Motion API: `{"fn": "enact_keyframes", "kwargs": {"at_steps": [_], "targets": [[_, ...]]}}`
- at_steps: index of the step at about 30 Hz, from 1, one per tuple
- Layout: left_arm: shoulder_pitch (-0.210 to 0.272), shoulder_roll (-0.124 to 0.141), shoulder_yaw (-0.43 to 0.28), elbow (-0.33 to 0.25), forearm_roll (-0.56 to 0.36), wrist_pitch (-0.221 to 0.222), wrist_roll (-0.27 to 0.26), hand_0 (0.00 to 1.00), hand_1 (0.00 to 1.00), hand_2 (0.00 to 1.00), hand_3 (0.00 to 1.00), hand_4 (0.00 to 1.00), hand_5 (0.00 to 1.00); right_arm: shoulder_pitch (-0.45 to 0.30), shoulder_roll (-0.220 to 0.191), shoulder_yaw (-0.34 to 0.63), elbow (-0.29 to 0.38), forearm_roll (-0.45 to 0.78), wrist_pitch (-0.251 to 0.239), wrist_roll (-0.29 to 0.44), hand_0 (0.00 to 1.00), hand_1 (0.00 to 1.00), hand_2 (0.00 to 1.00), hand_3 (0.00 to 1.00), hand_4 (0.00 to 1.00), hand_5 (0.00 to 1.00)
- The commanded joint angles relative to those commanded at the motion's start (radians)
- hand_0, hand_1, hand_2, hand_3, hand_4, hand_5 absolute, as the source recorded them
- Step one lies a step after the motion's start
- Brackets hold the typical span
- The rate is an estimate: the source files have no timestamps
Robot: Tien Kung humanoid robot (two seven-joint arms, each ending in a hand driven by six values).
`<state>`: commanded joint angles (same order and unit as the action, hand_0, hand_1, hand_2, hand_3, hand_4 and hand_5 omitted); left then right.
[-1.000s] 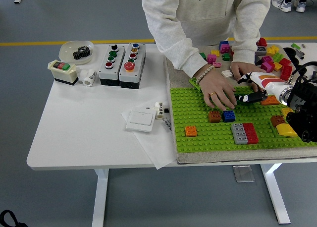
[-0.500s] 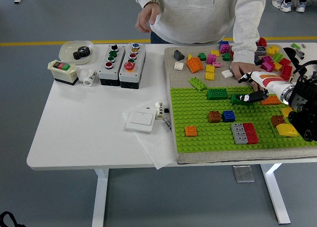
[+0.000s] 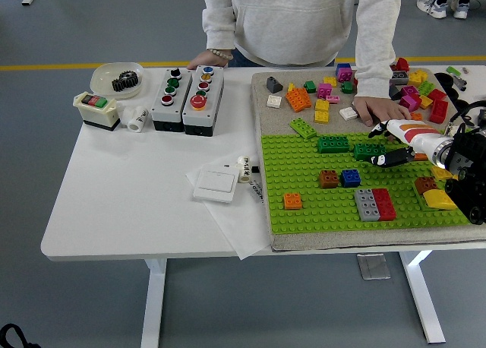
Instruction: Pick up the brick,pile it on top of brick,press brick,pick up the brick,pile it on top of brick,press brick
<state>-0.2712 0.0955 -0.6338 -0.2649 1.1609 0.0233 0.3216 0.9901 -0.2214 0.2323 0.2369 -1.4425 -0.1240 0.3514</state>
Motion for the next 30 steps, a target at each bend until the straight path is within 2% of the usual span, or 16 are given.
{"fn": "enact_keyframes", "kwargs": {"at_steps": [1, 12, 13, 30], "targets": [[-0.001, 0.000, 0.000, 0.000, 0.001, -0.001, 0.000, 0.778, 0.761, 0.762, 0.598, 0.665, 0.596, -0.001, -0.001, -0.005, 0.002, 0.004, 0.000, 0.001, 0.758, 0.741, 0.757, 0.699, 0.813, 0.503], [-0.005, 0.000, -0.002, -0.002, 0.006, -0.004, 0.003, 0.777, 0.761, 0.763, 0.598, 0.665, 0.596, -0.006, 0.006, 0.002, 0.002, -0.004, -0.015, 0.004, 0.725, 0.716, 0.742, 0.681, 0.809, 0.509], [-0.006, 0.000, -0.002, -0.003, 0.007, -0.004, 0.004, 0.776, 0.760, 0.763, 0.598, 0.665, 0.596, -0.006, 0.005, -0.002, 0.003, 0.001, -0.016, 0.005, 0.697, 0.694, 0.722, 0.634, 0.795, 0.519], [-0.007, 0.001, -0.009, -0.005, 0.024, -0.009, 0.007, 0.777, 0.760, 0.764, 0.597, 0.663, 0.596, -0.017, 0.004, -0.014, 0.003, 0.023, -0.028, 0.008, 0.684, 0.682, 0.712, 0.613, 0.789, 0.524]]}}
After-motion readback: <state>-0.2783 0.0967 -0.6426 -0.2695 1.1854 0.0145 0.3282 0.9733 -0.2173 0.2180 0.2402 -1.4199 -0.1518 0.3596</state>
